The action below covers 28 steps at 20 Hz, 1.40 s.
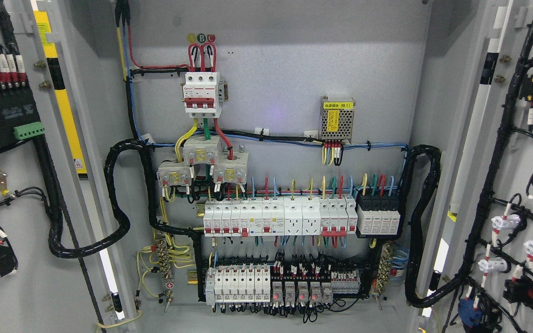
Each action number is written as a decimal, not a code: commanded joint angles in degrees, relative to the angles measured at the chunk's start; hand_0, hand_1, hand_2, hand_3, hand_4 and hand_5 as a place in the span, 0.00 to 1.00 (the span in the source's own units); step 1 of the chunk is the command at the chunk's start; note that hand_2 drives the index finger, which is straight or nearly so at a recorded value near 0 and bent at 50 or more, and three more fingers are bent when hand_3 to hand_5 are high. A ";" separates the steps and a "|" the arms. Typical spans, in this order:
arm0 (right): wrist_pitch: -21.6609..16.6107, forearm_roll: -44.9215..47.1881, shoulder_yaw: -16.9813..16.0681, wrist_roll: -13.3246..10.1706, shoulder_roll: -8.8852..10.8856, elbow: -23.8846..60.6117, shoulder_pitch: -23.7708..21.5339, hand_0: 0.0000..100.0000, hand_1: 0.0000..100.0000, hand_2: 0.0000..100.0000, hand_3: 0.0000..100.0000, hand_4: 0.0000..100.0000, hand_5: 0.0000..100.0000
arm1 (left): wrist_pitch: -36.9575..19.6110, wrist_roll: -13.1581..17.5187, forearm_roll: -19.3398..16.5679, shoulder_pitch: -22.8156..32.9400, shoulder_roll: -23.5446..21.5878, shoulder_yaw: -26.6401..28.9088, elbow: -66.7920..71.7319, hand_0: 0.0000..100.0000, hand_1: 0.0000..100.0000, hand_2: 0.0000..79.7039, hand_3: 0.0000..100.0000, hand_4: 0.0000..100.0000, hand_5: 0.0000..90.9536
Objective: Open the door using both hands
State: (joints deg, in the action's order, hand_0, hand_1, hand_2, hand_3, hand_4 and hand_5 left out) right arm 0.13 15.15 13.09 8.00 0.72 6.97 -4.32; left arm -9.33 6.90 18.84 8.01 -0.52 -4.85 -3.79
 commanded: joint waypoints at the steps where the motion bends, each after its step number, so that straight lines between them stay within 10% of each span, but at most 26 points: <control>1: -0.04 -0.56 0.35 -1.41 -1.77 -2.31 0.63 0.00 0.50 0.04 0.00 0.00 0.00 | -0.34 0.04 -1.17 -0.81 -0.54 -0.25 2.65 0.12 0.56 0.00 0.00 0.00 0.00; 28: -0.31 -0.03 0.18 -1.41 -2.48 -2.31 1.51 0.00 0.50 0.04 0.00 0.00 0.00 | 2.21 1.36 -1.08 -3.27 -2.21 -0.16 2.38 0.12 0.56 0.00 0.00 0.00 0.00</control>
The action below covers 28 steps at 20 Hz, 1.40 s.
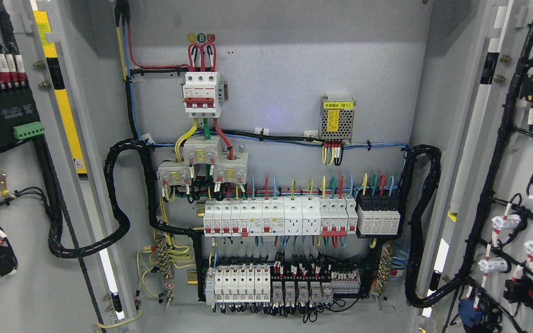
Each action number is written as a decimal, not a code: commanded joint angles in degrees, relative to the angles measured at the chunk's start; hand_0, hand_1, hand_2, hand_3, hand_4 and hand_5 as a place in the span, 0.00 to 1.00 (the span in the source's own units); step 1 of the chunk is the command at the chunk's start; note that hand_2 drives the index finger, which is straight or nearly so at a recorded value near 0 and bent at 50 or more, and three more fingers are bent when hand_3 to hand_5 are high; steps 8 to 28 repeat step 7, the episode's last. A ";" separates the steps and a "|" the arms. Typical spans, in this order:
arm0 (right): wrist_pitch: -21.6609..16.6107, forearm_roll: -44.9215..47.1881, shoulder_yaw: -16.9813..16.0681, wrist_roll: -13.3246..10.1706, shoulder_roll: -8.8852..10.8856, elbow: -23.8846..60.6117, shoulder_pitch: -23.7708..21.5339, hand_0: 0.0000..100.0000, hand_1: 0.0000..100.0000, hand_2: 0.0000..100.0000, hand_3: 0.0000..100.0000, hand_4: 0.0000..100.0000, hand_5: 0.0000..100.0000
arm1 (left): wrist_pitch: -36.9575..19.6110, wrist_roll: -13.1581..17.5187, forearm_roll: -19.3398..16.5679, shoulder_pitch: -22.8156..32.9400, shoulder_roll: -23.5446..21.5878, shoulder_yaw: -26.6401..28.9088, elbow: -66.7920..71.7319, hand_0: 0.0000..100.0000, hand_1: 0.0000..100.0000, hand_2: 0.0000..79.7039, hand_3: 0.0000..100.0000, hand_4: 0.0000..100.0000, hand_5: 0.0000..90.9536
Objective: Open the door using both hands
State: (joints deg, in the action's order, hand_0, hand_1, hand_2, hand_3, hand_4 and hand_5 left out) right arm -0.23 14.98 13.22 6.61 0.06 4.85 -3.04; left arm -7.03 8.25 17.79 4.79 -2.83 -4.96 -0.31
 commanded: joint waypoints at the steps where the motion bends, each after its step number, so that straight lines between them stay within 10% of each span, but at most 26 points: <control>1: 0.06 0.22 0.05 0.07 -1.82 -0.20 0.40 0.00 0.50 0.04 0.00 0.00 0.00 | -0.09 0.01 -0.03 -0.04 0.11 -0.05 -1.09 0.12 0.56 0.00 0.00 0.00 0.00; 28: 0.06 0.22 -0.04 0.16 -1.82 -0.37 0.49 0.00 0.50 0.04 0.00 0.00 0.00 | -0.09 0.01 -0.03 -0.57 0.11 0.04 -1.09 0.12 0.56 0.00 0.00 0.00 0.00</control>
